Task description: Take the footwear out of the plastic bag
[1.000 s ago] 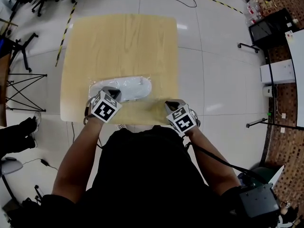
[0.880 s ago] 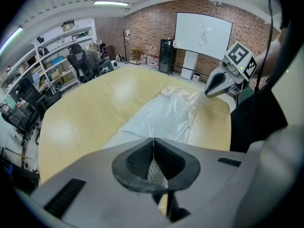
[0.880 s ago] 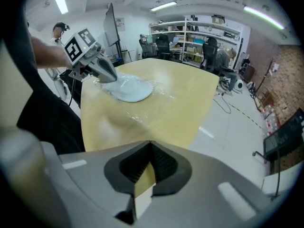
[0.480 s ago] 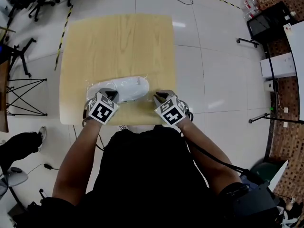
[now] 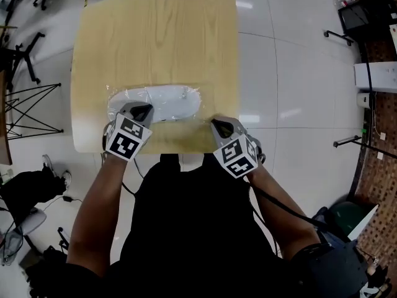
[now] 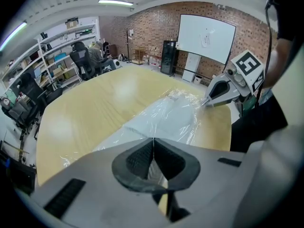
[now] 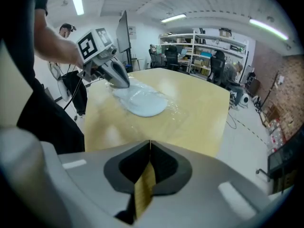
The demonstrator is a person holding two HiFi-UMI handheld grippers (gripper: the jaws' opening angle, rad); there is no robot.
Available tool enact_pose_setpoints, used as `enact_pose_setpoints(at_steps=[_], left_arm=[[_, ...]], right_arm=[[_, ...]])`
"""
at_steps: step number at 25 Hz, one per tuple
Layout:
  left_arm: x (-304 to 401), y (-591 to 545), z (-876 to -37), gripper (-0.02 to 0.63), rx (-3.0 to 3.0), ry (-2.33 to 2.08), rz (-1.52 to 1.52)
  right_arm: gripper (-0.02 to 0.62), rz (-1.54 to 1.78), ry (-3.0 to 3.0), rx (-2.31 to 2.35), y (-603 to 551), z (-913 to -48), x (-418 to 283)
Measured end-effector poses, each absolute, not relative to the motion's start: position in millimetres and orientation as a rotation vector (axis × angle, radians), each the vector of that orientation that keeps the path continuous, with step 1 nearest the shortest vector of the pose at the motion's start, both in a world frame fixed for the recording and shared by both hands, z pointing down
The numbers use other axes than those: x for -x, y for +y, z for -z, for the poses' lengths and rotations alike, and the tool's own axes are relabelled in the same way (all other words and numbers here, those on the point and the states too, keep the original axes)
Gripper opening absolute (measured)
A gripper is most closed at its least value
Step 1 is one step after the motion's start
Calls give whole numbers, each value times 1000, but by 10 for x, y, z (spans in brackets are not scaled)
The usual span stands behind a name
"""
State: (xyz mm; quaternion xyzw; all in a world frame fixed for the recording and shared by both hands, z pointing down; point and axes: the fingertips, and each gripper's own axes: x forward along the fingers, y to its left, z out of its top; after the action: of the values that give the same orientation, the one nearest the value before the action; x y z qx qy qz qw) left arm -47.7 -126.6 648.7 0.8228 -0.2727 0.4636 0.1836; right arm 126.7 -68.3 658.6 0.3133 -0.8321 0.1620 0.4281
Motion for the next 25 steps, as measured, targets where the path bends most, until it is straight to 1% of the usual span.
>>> enact_pose_setpoints(at_steps=[4, 7, 10, 16, 20, 23, 25], left_arm=[[465, -1225, -6488, 14, -2311, -770, -1306], [492, -1236, -6486, 14, -2306, -774, -1289], [498, -1240, -6479, 14, -2301, -783, -1250], [493, -1270, -6485, 14, -2312, -764, -1252], [489, -1275, -6485, 12, -2315, -773, -1250], [478, -1286, -6496, 12, -2314, -776, -1250], [480, -1279, -6504, 12, -2313, -778, -1252]], right_arm=[[3, -290, -2084, -753, -564, -6590, -1338], [3, -284, -2100, -761, -543, -6592, -1352], [3, -333, -2104, -783, -509, -6592, -1407], [3, -532, -2134, -810, -545, -6581, -1455], [3, -656, -2195, -916, -689, -6429, -1484], [2, -622, -2177, -978, -840, -6369, -1488], [2, -573, -2153, -934, -835, -6412, -1401]])
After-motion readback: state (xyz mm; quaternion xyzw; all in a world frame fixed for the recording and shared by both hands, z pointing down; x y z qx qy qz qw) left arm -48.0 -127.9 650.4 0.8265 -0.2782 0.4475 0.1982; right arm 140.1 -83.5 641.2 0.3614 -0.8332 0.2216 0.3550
